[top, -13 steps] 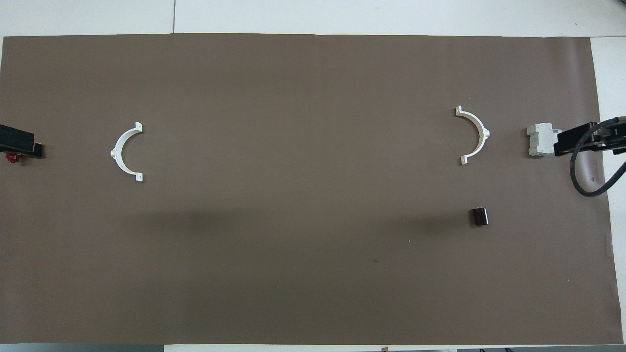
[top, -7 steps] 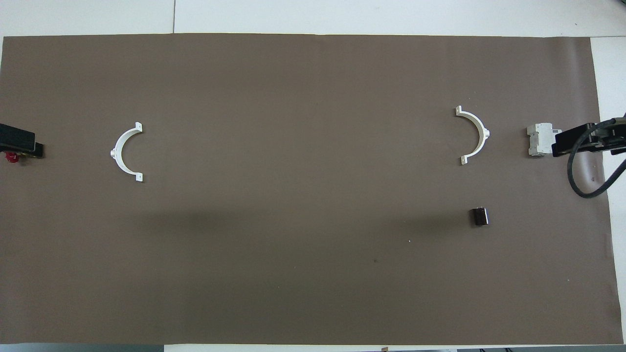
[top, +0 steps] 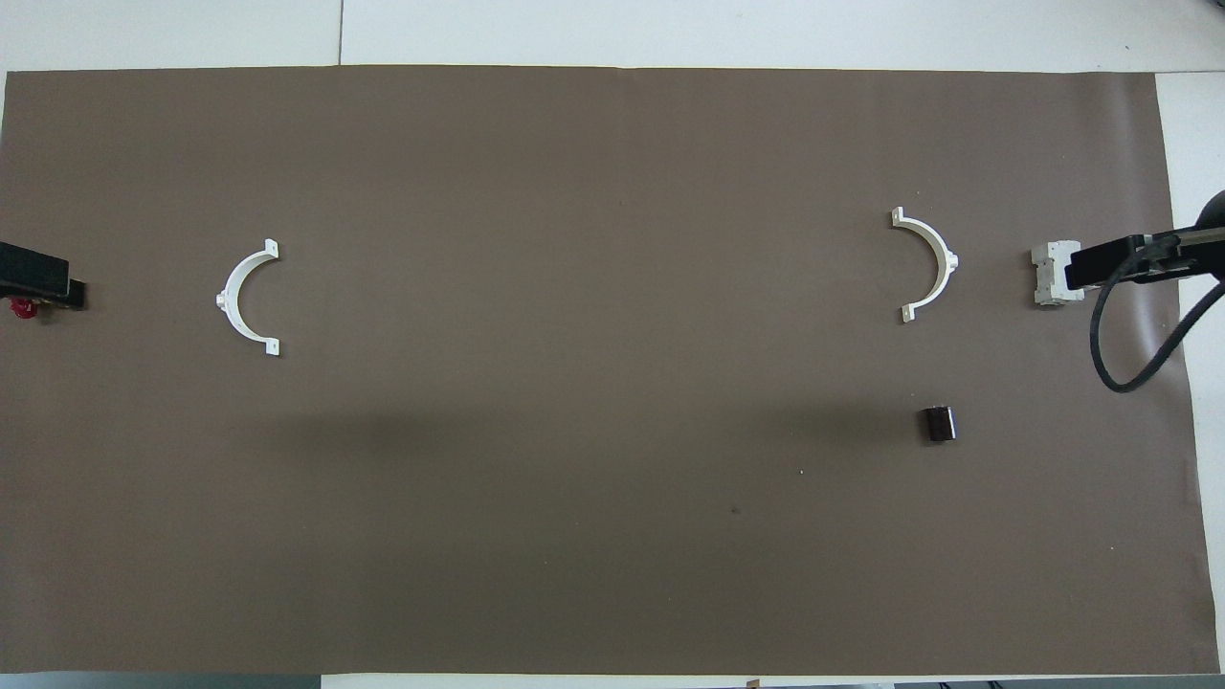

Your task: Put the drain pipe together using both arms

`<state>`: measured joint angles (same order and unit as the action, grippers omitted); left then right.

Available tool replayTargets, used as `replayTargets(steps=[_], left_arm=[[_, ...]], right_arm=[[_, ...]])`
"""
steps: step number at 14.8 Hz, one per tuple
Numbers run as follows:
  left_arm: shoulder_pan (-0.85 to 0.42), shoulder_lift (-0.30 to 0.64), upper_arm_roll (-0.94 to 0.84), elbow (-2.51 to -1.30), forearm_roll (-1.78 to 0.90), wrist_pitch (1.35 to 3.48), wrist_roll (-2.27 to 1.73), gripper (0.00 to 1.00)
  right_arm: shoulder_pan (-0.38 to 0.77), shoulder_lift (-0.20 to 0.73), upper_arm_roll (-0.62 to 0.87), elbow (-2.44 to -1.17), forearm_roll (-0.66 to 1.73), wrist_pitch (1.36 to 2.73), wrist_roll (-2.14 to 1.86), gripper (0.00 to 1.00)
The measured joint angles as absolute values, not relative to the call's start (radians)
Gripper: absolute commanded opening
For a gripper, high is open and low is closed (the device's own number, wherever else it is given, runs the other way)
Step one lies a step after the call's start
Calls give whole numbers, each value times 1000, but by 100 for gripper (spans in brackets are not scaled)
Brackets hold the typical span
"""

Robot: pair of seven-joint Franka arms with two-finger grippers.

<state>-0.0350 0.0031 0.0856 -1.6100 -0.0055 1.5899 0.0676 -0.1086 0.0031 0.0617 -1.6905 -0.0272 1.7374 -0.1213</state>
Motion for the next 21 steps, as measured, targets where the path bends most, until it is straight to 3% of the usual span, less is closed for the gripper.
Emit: replayTargets(steps=[2, 8, 12, 15, 17, 21], left_arm=[[-35, 3, 86, -1611, -5, 1589, 68, 100], [-35, 3, 86, -1611, -5, 1587, 68, 100], [-36, 3, 85, -1611, -5, 1585, 67, 100], [-36, 3, 85, -1611, -5, 1584, 67, 100], [-36, 3, 85, -1611, -5, 1583, 67, 100], [-36, 3, 85, -1611, -5, 1583, 67, 100]], right_arm=[[-110, 65, 61, -1725, -9, 1838, -123, 100], [-111, 367, 61, -1745, 11, 2170, -137, 100], [-114, 441, 58, -1790, 14, 2312, -198, 91], [-135, 440, 57, -1851, 14, 2374, -214, 75], [-140, 437, 57, -1863, 14, 2376, -221, 59], [-140, 426, 58, -1880, 14, 2376, -231, 0]])
